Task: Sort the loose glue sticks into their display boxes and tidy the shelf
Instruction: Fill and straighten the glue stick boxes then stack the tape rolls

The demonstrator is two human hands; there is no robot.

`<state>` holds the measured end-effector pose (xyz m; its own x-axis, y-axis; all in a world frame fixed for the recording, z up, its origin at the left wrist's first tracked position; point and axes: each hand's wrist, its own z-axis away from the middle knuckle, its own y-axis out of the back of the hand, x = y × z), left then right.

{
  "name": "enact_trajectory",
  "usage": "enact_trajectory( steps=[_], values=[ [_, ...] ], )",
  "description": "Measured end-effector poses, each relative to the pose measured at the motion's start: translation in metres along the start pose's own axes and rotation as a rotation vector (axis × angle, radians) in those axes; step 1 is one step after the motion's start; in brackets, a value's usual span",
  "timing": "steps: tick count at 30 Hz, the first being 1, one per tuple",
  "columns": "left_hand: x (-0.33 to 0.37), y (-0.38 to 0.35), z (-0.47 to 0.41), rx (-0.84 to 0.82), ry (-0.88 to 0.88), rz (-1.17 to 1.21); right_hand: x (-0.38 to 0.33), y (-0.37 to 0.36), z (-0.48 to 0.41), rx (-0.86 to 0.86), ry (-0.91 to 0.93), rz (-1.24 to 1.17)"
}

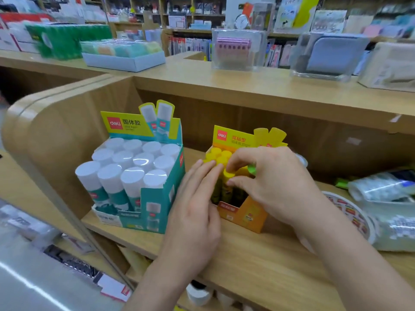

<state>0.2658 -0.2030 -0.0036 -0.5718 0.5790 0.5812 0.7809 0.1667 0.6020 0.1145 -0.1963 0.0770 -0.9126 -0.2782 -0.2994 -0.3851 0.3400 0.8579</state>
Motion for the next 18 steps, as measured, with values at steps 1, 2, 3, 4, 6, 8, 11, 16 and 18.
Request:
enact_trajectory(
  steps=[1,2,3,4,6,8,11,16,18],
  values=[
    [0.000,0.000,0.000,0.007,0.003,0.007,0.000,-0.001,0.000,0.014,-0.004,-0.025],
    [0.000,-0.001,0.000,0.012,0.005,0.010,0.000,-0.002,0.001,0.024,-0.011,-0.041],
    [0.000,-0.001,0.000,0.018,0.005,0.011,-0.001,-0.002,0.001,0.026,-0.016,-0.038],
    [0.000,-0.002,-0.001,0.025,0.000,0.008,-0.001,-0.001,0.000,0.008,-0.017,-0.008],
    [0.001,-0.002,-0.001,0.034,-0.022,0.000,-0.002,0.003,-0.001,-0.058,0.016,0.113],
    [0.000,-0.003,0.000,0.035,-0.047,-0.022,-0.001,0.008,-0.002,-0.110,0.068,0.192],
    [0.001,-0.004,0.000,0.024,-0.075,-0.089,0.000,0.013,-0.001,-0.185,0.044,0.179],
    [0.003,-0.006,0.003,-0.025,-0.143,-0.281,0.001,0.019,0.003,-0.290,0.012,0.133],
    [0.003,-0.004,0.005,-0.042,-0.154,-0.346,0.000,0.017,0.004,-0.313,0.026,0.117]
  ],
)
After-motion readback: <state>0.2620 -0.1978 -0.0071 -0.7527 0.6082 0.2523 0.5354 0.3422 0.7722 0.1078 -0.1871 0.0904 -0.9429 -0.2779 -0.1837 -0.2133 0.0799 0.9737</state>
